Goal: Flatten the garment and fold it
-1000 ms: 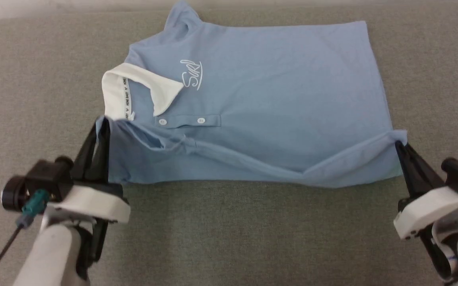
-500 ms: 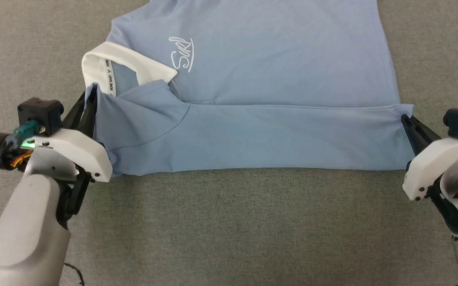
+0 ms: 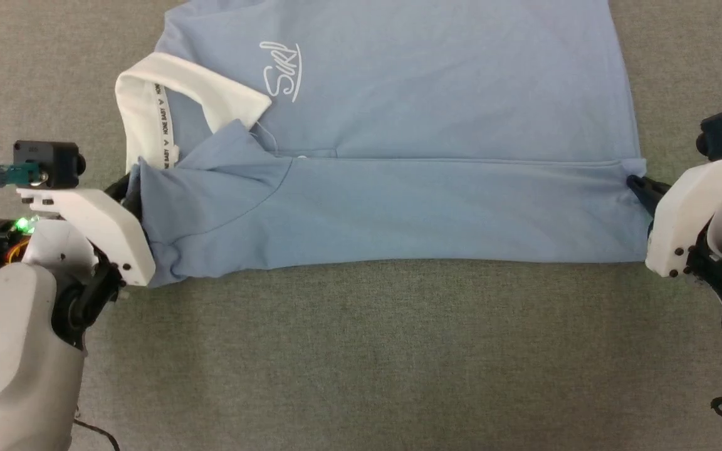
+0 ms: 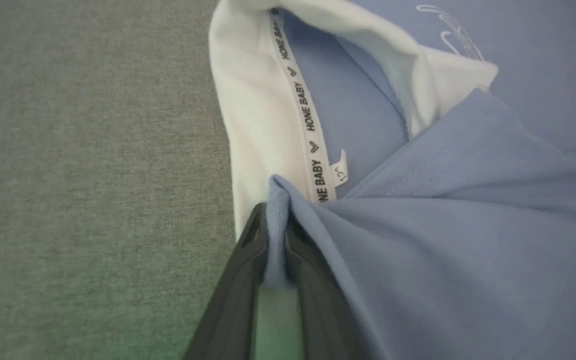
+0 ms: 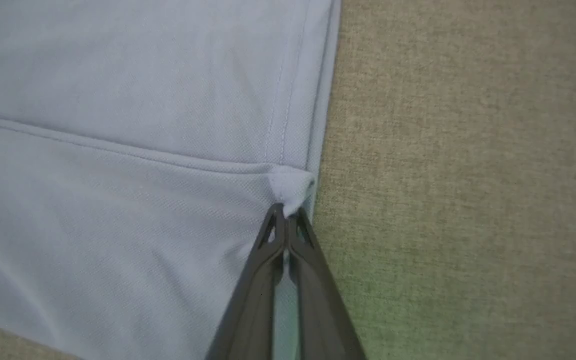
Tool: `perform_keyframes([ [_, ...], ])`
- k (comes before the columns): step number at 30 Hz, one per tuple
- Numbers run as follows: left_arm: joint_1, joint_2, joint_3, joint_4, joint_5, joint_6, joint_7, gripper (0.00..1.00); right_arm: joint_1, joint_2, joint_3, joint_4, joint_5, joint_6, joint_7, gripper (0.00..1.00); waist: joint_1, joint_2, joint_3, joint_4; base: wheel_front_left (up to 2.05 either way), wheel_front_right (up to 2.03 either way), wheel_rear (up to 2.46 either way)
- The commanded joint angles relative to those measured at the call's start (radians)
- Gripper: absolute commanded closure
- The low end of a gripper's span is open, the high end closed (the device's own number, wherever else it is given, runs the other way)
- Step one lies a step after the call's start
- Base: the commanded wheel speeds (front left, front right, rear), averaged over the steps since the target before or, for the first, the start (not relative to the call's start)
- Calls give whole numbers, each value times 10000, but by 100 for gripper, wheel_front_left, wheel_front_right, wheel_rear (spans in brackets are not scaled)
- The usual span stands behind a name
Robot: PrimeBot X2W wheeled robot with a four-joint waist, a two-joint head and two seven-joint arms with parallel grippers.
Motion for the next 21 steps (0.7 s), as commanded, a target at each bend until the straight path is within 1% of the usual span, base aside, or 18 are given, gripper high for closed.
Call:
perform_keyframes([
  [1,308,-109,-68,104,-3,76,-34,0,12,62,-133,42,44,-21,77,0,0,0,-85,41,0,0,0],
  [3,390,-149,45,-86,101,200,-570,0,78,183,-295,-87,34,-21,24,0,0,0,-230,66,0,0,0],
  [5,520,-259,228,-348,228,369,-1413,0,211,319,-498,-293,6,-21,-331,0,0,0,-391,99,0,0,0],
  [9,1037,-519,505,-990,571,649,-3311,0,697,593,-761,-878,-112,-21,-1846,0,0,0,-769,174,0,0,0],
  [13,1936,-783,717,-1633,981,1176,-4791,0,1452,893,-902,-1316,-338,-21,-3475,0,0,0,-1133,197,0,0,0],
  [16,2645,-1001,792,-2039,1226,1613,-5417,0,2013,1217,-1025,-1529,-568,-21,-4603,0,0,0,-1336,182,0,0,0],
  [18,3093,-1165,822,-2275,1296,1857,-5591,0,2366,1468,-1038,-1618,-697,-21,-5272,0,0,0,-1457,160,0,0,0],
  [21,3680,-1328,669,-2467,1409,2081,-5590,0,2832,1802,-1012,-1682,-886,-21,-6087,0,0,0,-1568,115,0,0,0],
])
